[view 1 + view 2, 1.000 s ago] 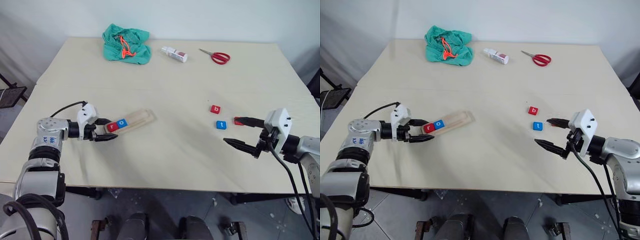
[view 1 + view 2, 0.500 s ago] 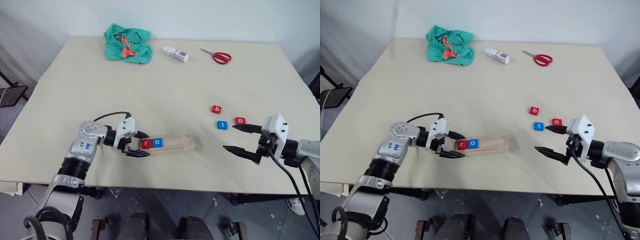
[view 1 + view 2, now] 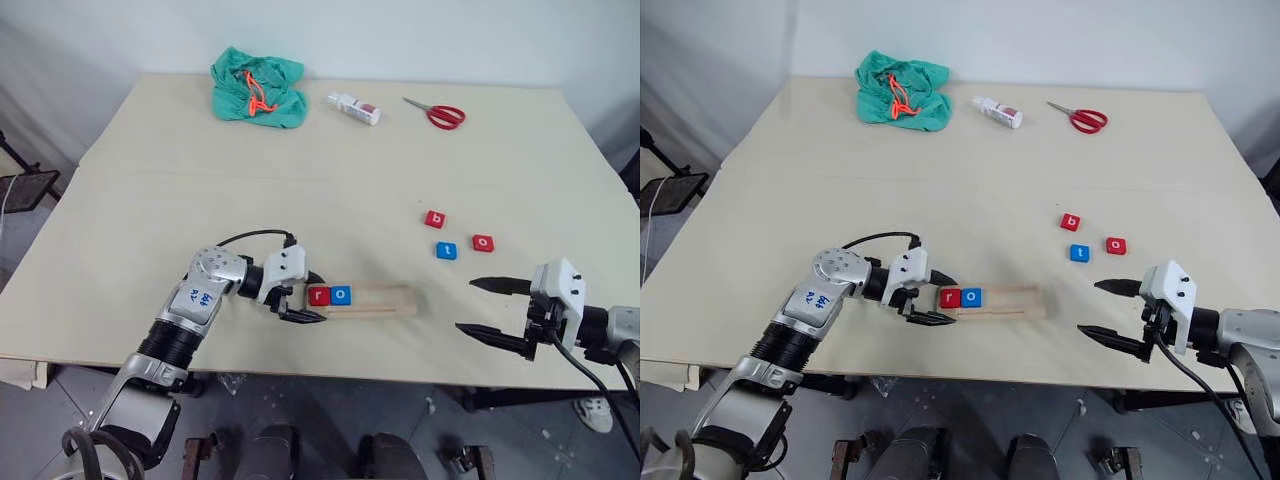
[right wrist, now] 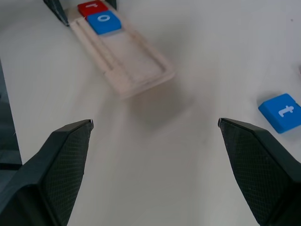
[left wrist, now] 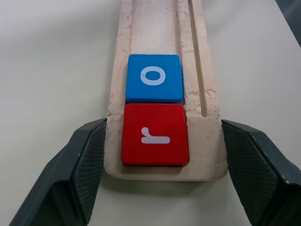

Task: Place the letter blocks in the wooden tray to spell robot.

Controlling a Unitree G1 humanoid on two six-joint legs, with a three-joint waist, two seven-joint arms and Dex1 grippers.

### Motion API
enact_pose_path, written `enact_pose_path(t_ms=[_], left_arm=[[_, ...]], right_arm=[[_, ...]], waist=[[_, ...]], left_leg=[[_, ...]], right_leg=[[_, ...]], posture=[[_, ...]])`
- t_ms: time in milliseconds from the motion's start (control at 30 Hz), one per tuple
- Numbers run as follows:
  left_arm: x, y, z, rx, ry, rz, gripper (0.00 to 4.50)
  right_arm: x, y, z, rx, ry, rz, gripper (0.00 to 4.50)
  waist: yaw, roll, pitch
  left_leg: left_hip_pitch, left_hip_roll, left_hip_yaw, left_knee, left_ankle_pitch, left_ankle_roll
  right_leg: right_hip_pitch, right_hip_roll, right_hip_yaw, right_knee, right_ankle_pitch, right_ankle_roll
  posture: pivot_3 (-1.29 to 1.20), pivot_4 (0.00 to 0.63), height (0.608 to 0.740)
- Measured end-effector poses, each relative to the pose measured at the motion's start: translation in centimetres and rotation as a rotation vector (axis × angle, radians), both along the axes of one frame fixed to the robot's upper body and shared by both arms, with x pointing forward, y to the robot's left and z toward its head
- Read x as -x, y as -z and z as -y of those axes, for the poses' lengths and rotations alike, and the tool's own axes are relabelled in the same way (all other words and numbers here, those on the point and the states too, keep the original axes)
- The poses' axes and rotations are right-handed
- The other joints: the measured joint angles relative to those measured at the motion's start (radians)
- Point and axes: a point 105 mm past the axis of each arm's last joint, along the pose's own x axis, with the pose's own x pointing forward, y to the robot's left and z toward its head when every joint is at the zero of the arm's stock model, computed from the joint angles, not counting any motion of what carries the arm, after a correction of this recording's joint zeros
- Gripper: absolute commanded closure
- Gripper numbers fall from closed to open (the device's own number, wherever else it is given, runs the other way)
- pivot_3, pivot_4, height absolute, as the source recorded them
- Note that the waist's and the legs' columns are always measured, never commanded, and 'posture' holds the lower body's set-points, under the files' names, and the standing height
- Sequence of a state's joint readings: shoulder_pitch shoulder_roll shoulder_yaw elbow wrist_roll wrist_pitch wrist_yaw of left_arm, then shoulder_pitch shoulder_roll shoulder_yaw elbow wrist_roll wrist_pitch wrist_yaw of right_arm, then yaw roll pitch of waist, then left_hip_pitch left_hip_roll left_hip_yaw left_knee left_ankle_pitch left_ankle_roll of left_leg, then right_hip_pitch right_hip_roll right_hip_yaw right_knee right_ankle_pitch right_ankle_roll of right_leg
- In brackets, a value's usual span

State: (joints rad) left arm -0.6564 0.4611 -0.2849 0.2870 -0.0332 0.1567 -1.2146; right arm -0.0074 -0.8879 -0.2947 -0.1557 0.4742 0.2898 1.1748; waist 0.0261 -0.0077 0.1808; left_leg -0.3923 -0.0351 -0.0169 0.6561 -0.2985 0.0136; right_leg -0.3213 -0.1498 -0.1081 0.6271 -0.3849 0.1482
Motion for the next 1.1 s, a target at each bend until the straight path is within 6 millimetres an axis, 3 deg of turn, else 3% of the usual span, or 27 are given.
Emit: enact_pose_path(t_ms=[300, 400, 567, 700, 833, 1100], left_arm=[[0.5, -0.1, 0.1, -0.030, 0.018, 0.006, 1.12], [0.6, 0.0, 0.2, -0.035, 0.017, 0.001, 0.04], [0.7, -0.3, -0.2, -0.014, -0.016, -0.002, 0.04], [0.3, -2.5, -1.8, 0.087, -0.066, 0.003, 0.04], [0.7, -4.2, -3.8, 0.209, -0.058, 0.011, 0.04], [1.4, -4.2, -4.8, 0.402, 0.010, 0.072, 0.04]], right_arm=[[-0.3, -0.3, 0.0, -0.002, 0.016, 0.016, 0.00], [-0.4, -0.5, 0.0, -0.002, 0.013, 0.024, 0.00], [-0.6, -0.6, 0.0, -0.006, 0.026, 0.021, 0.00], [-0.8, -0.5, 0.3, -0.025, 0.068, 0.006, 0.00], [-2.0, -1.4, 1.1, -0.067, 0.216, 0.053, 0.00], [-4.0, -0.3, 1.2, -0.176, 0.521, 0.086, 0.00]], waist=[[0.000, 0.000, 0.000], [0.000, 0.000, 0.000], [0.000, 0.000, 0.000], [0.000, 0.000, 0.000], [-0.001, 0.000, 0.000], [0.000, 0.000, 0.000]], left_leg=[[0.000, 0.000, 0.000, 0.000, 0.000, 0.000], [0.000, 0.000, 0.000, 0.000, 0.000, 0.000], [0.000, 0.000, 0.000, 0.000, 0.000, 0.000], [0.000, 0.000, -0.001, 0.000, 0.000, 0.000], [0.000, 0.001, -0.002, 0.000, 0.000, 0.000], [0.000, 0.000, -0.002, -0.001, 0.000, 0.000]], right_leg=[[0.000, 0.000, 0.000, 0.000, 0.000, 0.000], [0.000, 0.000, 0.000, 0.000, 0.000, 0.000], [0.000, 0.000, 0.000, 0.000, 0.000, 0.000], [0.000, 0.000, 0.000, 0.000, 0.000, 0.000], [0.000, 0.000, 0.000, 0.000, 0.000, 0.000], [0.000, -0.001, 0.001, 0.000, 0.000, 0.000]], posture=[[0.00, 0.150, 0.740], [0.00, 0.150, 0.740], [0.00, 0.150, 0.740], [0.00, 0.150, 0.740], [0.00, 0.150, 0.740], [0.00, 0.150, 0.740]])
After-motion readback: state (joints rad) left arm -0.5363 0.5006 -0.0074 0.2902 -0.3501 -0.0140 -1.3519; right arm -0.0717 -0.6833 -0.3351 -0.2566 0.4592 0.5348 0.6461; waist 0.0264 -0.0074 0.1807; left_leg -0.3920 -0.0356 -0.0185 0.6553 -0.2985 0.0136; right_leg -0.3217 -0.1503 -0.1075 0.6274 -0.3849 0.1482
